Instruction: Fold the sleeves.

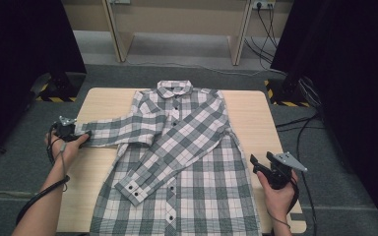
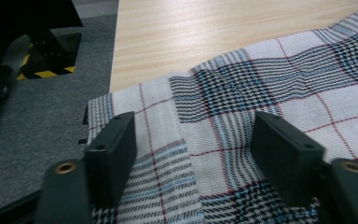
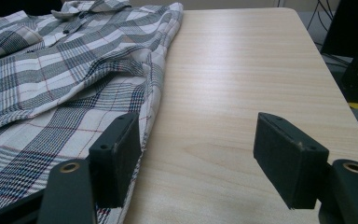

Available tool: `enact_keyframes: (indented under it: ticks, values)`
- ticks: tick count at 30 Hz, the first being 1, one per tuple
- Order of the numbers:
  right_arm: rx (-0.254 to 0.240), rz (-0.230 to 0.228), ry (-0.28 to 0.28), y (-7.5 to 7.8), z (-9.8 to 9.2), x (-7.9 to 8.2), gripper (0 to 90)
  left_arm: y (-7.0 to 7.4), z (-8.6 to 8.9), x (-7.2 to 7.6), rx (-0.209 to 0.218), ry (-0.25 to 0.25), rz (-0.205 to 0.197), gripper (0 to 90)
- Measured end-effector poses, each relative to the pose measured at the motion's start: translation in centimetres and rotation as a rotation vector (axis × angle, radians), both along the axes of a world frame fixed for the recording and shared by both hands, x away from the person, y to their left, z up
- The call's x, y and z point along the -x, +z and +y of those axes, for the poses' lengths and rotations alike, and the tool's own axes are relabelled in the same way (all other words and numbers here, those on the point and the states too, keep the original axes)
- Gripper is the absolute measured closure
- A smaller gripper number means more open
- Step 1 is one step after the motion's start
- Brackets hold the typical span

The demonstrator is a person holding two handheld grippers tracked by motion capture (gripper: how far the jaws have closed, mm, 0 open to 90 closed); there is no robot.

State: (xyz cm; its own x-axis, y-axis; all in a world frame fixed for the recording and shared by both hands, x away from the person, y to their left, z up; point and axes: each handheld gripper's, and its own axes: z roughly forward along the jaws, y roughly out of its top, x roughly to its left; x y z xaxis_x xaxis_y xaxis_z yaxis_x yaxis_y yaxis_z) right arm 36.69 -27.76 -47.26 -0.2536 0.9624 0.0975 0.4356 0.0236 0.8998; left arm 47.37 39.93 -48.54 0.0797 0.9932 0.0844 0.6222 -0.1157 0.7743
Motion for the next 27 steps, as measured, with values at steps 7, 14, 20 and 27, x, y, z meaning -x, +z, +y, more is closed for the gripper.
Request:
enact_keyframes:
  ticks: [7, 14, 20, 27]
  values:
    - [0.005, 0.001, 0.005, 0.0, 0.2, 0.0, 32.3, 0.2, -0.4, -0.1, 0.008, 0.022, -0.013, 71.7]
    - [-0.001, 0.004, 0.008, 0.0, 0.1, 0.0, 32.3, 0.4, -0.1, -0.1, 0.076, 0.033, -0.018, 79.8]
    - [0.000, 0.006, 0.006, 0.0, 0.1, 0.0, 32.3, 0.5, 0.6, 0.4, 0.161, 0.051, -0.067, 80.7]
    - [-0.002, 0.003, 0.005, 0.0, 0.1, 0.0, 32.3, 2.0, 1.0, 1.0, 0.229, 0.072, -0.185, 80.7]
